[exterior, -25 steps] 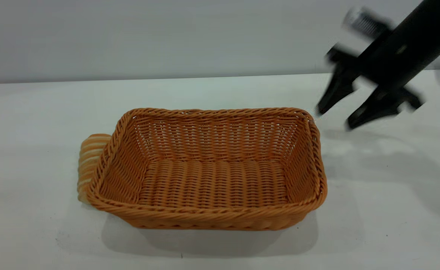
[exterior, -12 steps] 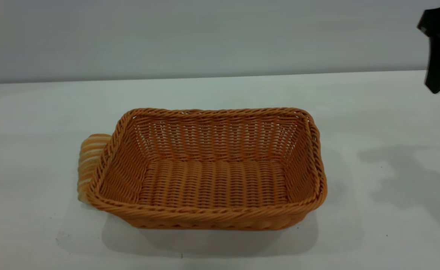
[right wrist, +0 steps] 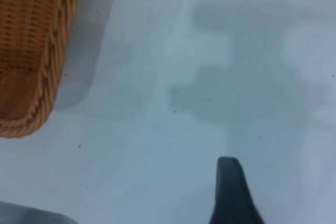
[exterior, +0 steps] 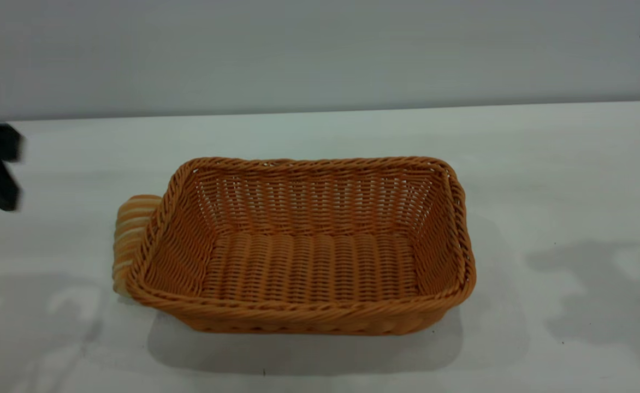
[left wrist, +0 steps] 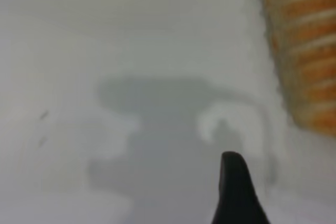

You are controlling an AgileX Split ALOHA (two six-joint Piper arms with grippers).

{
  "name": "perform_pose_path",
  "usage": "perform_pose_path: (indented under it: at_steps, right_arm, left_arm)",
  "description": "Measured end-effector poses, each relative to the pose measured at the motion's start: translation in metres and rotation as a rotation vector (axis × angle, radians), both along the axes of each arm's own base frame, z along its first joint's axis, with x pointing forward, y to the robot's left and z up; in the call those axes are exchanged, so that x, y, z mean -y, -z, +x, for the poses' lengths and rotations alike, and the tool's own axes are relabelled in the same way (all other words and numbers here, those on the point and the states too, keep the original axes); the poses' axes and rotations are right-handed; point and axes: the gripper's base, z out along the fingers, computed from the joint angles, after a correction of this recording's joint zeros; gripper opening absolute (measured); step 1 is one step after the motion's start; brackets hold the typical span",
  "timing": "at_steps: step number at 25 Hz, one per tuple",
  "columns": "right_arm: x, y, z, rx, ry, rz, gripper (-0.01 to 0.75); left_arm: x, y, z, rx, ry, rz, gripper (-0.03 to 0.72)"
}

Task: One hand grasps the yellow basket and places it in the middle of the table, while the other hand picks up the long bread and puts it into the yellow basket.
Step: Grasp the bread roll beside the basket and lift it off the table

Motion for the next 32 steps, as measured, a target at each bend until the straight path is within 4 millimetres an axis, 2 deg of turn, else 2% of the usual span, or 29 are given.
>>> perform_pose_path:
  at_steps: [6, 9, 13, 22, 29, 32]
  right_arm:
    - [0.0, 0.0, 0.0, 0.0, 0.0, 0.0, 0.531]
    - [0.0, 0.0, 0.0, 0.0, 0.0, 0.0, 0.531]
    - [0.0, 0.0, 0.0, 0.0, 0.0, 0.0, 0.531]
    - [-0.001, 0.0, 0.0, -0.001, 0.001, 0.01, 0.528]
    - [-0.001, 0.0, 0.0, -0.001, 0.002, 0.013, 0.526]
    - [-0.001, 0.0, 0.0, -0.001, 0.002, 0.013, 0.525]
  left_arm:
    - [0.022, 0.052, 0.033, -0.028, 0.102, 0.006, 0.513]
    - [0.033, 0.066, 0.044, -0.007, 0.175, 0.018, 0.513]
    - [0.04, 0.084, 0.05, 0.021, 0.251, 0.026, 0.497]
    - [0.046, 0.111, 0.057, 0.096, 0.305, -0.017, 0.396]
    - [0.047, 0.12, 0.057, 0.112, 0.3, -0.038, 0.344]
    - [0.046, 0.121, 0.057, 0.099, 0.303, -0.03, 0.262]
